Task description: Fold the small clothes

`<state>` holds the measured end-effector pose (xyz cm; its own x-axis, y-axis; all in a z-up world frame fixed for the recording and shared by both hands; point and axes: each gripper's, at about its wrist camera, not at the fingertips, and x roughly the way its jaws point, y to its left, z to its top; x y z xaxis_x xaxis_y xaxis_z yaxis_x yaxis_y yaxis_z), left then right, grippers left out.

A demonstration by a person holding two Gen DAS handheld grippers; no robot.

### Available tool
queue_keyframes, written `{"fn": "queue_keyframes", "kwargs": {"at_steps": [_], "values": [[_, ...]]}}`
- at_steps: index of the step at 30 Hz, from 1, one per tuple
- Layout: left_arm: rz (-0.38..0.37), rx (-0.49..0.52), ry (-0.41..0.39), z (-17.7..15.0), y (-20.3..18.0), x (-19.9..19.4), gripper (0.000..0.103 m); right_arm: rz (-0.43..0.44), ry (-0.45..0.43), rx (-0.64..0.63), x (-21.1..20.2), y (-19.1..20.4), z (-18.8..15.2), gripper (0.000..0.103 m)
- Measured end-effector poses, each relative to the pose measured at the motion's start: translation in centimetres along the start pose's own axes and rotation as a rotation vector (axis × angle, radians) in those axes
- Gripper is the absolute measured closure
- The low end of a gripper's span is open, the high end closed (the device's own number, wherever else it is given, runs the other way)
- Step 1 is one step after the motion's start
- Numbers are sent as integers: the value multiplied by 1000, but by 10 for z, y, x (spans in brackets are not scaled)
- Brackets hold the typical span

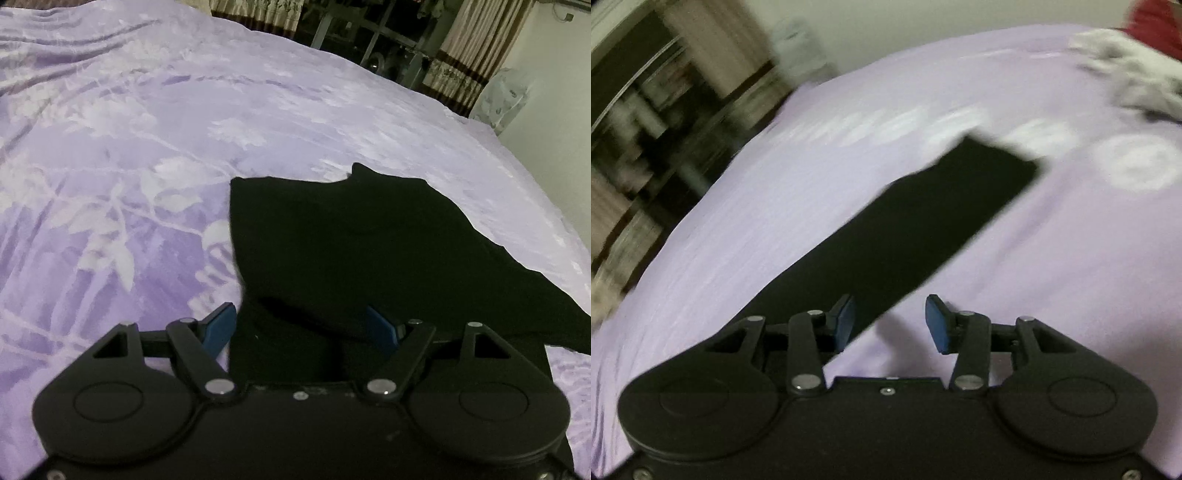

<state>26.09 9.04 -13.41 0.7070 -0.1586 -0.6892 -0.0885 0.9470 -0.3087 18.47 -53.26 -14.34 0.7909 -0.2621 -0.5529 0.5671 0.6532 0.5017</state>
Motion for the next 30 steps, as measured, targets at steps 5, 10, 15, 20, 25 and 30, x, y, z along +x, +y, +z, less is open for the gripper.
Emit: {"fn": "queue_keyframes", "kwargs": {"at_steps": [5,10,15,20,25,30], "values": [[27,4,12,-4,-11,2,25,20,-12,192,10,-49,15,75],[45,29,27,-6,-19,1,25,8,-74,285,26,-61,25,76],[75,68,53,-8,-21,3,25,25,-120,393,40,-68,31,76],[71,67,66,-11,-19,3,25,2,-135,396,32,-62,26,101],[65,57,66,-12,-15,1,25,21,-161,223,17,-35,33,103],[52,18,47,-8,-6,-1,25,221,-143,121,1,34,27,103]]}}
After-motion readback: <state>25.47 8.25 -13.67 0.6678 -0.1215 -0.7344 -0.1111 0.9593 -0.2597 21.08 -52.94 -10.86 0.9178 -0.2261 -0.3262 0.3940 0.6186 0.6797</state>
